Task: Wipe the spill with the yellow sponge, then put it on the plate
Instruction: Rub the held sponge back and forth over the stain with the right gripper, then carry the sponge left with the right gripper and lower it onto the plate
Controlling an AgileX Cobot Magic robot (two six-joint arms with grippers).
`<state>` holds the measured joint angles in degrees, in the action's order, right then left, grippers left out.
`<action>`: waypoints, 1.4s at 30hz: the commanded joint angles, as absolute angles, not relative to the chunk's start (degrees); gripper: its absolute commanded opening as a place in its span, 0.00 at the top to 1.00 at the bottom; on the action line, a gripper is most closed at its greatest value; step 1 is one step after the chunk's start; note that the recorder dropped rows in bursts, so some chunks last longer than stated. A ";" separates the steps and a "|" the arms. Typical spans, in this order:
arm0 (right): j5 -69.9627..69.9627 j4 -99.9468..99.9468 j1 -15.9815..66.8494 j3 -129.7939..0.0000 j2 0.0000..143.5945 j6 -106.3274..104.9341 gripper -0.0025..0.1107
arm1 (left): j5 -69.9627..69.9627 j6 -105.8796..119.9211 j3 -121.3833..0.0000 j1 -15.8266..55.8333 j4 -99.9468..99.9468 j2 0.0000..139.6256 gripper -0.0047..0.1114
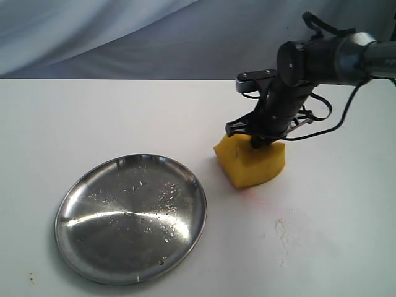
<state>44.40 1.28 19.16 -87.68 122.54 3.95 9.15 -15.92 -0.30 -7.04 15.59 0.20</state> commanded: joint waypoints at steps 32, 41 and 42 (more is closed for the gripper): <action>33.62 16.51 22.95 -88.94 125.56 1.26 0.98 | 9.09 -16.02 0.00 -6.75 15.63 0.00 0.96; 42.17 15.70 32.10 -99.40 122.54 0.00 0.98 | 9.09 -16.02 0.00 -6.75 15.63 0.00 0.96; 41.81 15.64 32.67 -99.40 121.76 0.00 0.98 | 9.09 -16.02 0.00 -6.75 15.63 0.00 0.96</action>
